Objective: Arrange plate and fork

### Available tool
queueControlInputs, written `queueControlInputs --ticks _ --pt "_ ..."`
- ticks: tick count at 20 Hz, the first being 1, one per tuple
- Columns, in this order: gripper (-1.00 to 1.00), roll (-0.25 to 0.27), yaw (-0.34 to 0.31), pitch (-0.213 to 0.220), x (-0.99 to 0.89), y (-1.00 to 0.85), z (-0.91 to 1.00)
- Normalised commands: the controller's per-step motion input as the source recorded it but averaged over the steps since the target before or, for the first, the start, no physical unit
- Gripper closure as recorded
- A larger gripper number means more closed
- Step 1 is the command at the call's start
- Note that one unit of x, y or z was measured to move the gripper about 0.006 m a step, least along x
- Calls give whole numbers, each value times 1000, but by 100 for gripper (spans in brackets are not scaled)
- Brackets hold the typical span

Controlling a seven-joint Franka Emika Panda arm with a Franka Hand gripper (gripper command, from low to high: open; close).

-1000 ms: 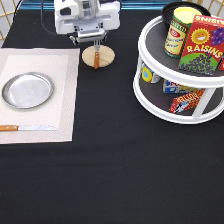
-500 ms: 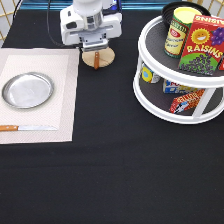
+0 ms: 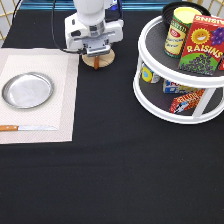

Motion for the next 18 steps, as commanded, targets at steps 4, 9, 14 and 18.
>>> queueControlInputs --ticks 4,9,14,18 --pt "-100 -85 -13 -17 1 156 0" --pt "-100 -79 -47 -58 0 47 -175" --pt "100 -91 -90 -82 -141 17 -483" --pt "100 -108 -47 -82 -188 90 -326"
